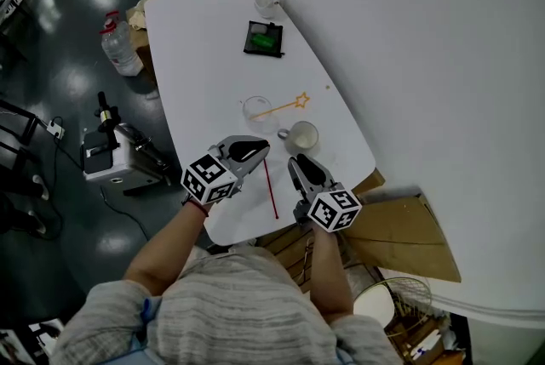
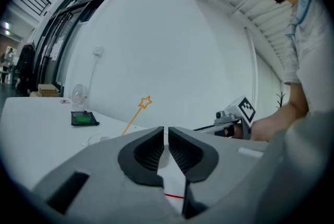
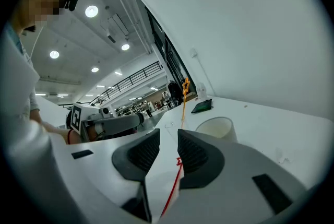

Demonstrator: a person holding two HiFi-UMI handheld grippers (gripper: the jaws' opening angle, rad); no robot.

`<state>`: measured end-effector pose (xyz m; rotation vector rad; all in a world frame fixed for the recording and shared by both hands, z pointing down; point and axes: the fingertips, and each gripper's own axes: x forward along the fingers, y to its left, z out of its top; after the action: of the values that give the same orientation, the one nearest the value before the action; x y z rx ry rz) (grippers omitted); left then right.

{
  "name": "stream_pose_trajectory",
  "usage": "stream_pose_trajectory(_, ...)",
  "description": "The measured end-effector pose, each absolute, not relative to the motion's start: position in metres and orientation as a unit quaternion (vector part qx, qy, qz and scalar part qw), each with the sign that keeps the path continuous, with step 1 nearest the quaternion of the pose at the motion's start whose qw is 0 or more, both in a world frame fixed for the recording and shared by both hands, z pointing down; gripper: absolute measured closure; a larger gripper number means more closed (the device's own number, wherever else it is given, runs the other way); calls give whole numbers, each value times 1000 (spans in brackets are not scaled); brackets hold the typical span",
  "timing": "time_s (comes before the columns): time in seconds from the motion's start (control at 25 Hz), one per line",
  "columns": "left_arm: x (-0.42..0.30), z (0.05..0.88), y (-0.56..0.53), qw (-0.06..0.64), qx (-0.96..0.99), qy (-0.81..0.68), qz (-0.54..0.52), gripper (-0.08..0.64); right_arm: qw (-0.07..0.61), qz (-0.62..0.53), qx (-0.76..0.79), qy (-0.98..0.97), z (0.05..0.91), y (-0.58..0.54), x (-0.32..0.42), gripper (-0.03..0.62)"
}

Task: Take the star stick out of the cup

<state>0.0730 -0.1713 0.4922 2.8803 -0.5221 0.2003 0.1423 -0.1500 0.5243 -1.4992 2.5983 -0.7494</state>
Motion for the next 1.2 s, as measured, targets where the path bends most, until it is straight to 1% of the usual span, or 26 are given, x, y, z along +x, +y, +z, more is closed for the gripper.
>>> stream_pose_trajectory(0.2,80,487,-183,92,976,-183,73,536,29,-245,-493,834,526,-150,153,488)
stream_pose_trajectory(0.64,88,486,-210,31,971,-206,118,448,39,-250,-501,828,526,-151,166,488)
stream_pose_trajectory(0.96,110,490,-235,-60,951,-235,191,434,43,-250,-499,829,524,-148,177,488)
stream_pose_trajectory(1.2,121,506,-255,-64,941,-244,225,434,46,-249,-507,824,524,-147,188,488)
